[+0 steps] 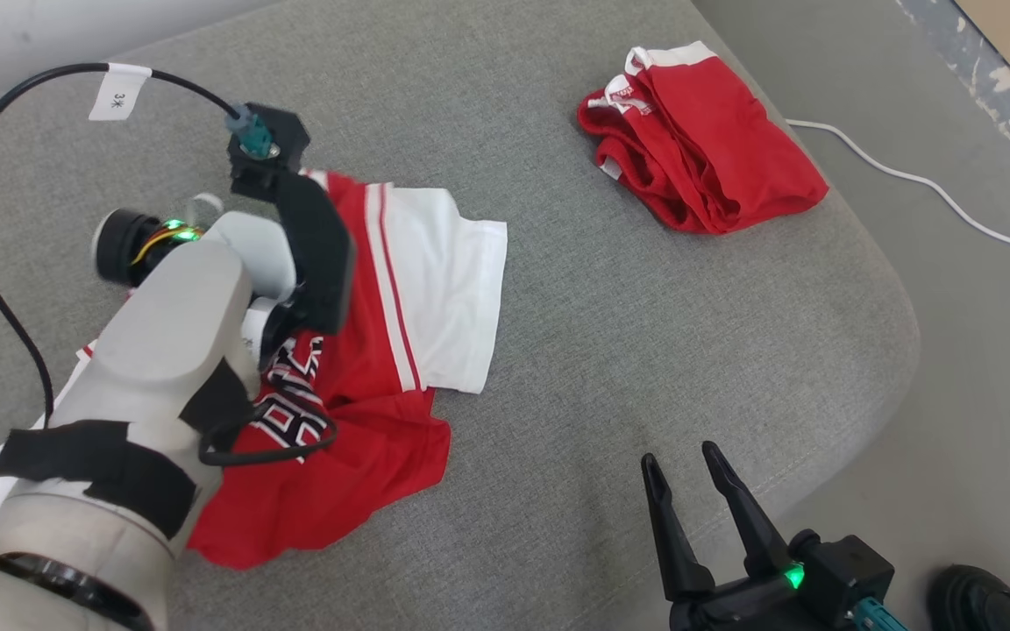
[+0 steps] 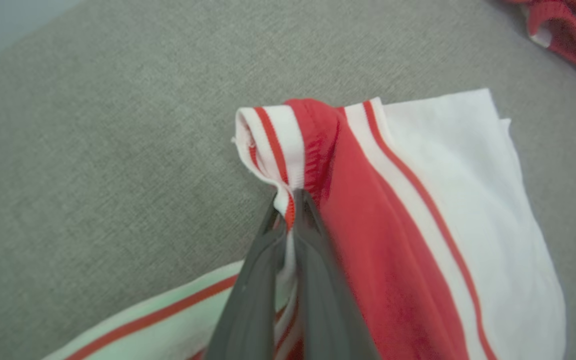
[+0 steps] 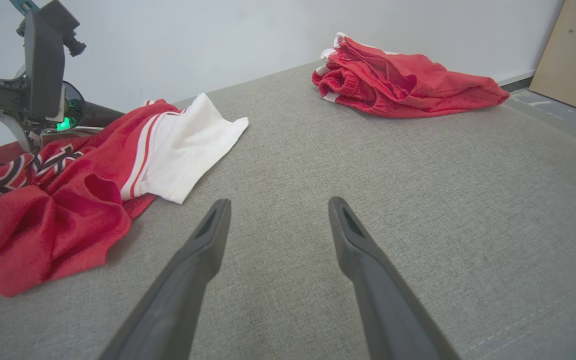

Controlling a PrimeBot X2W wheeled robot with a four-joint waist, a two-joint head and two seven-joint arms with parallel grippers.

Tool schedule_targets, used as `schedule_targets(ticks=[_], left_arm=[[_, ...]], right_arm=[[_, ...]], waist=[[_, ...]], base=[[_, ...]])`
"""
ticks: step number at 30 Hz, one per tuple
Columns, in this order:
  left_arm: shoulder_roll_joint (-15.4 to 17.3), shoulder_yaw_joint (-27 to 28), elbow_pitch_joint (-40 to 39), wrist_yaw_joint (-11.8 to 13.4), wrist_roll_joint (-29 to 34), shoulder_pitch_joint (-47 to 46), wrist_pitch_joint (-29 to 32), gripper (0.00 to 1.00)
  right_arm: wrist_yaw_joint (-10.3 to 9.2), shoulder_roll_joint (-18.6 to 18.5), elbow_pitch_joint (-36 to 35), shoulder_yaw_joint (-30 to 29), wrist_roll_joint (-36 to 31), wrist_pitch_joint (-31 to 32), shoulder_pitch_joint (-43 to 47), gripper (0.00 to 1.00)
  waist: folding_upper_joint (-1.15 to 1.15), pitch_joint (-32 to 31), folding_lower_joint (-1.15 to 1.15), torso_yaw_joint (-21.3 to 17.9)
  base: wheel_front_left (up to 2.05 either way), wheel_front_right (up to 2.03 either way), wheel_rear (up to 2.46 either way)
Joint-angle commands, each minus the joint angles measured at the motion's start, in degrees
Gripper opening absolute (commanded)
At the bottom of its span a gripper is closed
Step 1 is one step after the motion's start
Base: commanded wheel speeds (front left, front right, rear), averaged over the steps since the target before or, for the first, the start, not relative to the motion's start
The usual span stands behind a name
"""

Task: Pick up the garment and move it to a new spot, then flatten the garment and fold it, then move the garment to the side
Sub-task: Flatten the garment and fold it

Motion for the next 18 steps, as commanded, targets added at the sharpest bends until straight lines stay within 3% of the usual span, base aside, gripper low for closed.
schedule_targets(ticks=[1,8,18], left_arm=[[-0.95,0.65,-1.26,-0.42,-1.09,-0.26,-2.67,0.0],[-4.99,4.53,-11.0,-1.32,-5.66,-4.56,-18.04,0.0],[-6.67,4.57,-32.95,-1.3,-12.93,-8.86,-33.26,0.0]], right_arm=[[-0.12,0.28,0.21,0.53,0.03,-0.28,-0.81,1.0],[-0.12,0.26,1.85,2.95,-1.13,0.49,-2.89,1.0],[-0.12,0.21,2.07,1.7,-3.3,1.95,-1.67,1.0]], waist=[[0.0,-0.39,0.0,0.08],[0.0,-3.13,0.0,0.66],[0.0,-8.08,0.0,7.2]], base=[[0.0,0.0,0.0],[0.0,0.0,0.0],[0.0,0.0,0.0]])
